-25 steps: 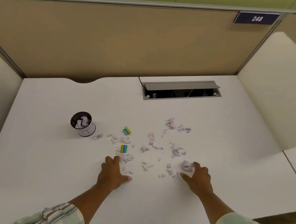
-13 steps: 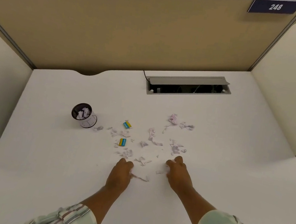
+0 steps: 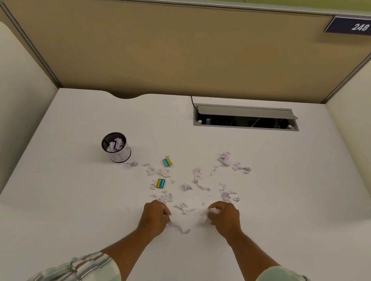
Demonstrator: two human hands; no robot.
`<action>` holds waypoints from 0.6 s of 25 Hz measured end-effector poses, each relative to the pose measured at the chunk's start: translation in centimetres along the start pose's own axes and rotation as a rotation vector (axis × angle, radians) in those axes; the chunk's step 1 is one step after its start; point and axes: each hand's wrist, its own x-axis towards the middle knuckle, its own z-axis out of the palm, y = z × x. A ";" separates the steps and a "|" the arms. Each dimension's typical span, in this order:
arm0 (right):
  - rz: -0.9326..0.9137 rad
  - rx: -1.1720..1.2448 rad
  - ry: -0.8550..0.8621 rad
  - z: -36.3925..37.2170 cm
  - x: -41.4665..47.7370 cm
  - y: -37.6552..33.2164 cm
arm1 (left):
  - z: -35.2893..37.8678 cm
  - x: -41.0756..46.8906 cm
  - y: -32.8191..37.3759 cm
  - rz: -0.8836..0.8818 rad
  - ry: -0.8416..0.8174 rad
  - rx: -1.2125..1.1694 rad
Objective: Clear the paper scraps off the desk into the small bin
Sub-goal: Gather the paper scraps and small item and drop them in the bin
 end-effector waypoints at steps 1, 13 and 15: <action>0.028 0.089 0.001 0.3 0.1 -0.7 | -0.6 0.2 0.0 -0.008 0.012 -0.047; -0.062 0.384 -0.115 9.8 3.2 -15.7 | -14.6 5.4 -2.3 0.006 0.258 -0.458; -0.108 0.370 -0.134 11.6 3.9 -18.9 | -17.2 6.7 -3.1 0.014 0.310 -0.453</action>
